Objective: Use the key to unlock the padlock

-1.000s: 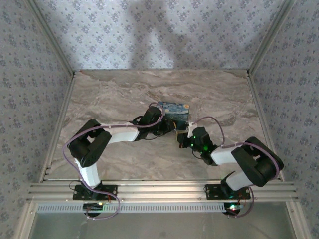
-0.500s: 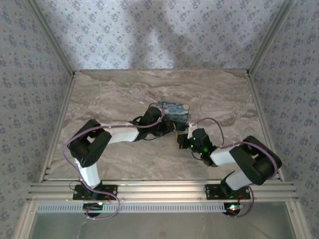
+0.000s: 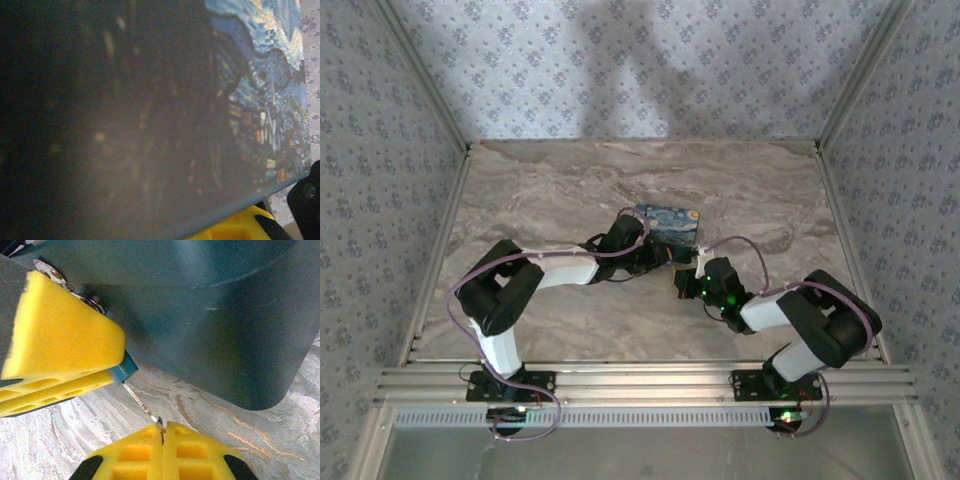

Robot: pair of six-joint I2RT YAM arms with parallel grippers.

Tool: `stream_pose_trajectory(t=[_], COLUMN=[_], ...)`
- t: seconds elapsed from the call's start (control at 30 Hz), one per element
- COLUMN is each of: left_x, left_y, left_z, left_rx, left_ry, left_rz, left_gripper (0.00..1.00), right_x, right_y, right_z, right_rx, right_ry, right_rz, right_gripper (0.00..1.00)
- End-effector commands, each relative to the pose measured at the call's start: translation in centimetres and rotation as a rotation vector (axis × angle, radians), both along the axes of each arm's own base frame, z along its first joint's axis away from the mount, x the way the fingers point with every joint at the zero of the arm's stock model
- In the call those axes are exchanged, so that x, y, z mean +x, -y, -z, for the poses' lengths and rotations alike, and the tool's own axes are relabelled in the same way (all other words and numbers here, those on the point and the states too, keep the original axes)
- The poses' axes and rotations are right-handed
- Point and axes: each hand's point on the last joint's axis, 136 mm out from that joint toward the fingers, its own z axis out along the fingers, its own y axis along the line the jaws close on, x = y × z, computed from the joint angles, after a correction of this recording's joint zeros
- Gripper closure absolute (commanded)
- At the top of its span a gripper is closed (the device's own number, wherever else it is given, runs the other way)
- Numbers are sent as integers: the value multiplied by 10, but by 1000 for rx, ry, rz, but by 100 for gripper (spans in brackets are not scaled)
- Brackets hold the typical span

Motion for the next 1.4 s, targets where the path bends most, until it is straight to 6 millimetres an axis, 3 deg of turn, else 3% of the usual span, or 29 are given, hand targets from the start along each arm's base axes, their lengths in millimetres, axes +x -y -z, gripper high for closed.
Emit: stream_pose_trajectory(t=[0.0,0.8,1.37], left_x=[-9,-15,-22], left_y=[10,11,13], left_z=[-10,-15,1], left_rx=[-42,-54,-18], left_ry=[-11,-9,-29], left_rz=[35,59,74], left_gripper=[85,85,86], right_x=[19,17,26], right_y=[-16,-16,-19], right_z=[-34,-62,-86], right_rx=[93,179,204], right_ry=[93,152,203], right_rz=[4,9,-3], right_gripper=[100,100,100])
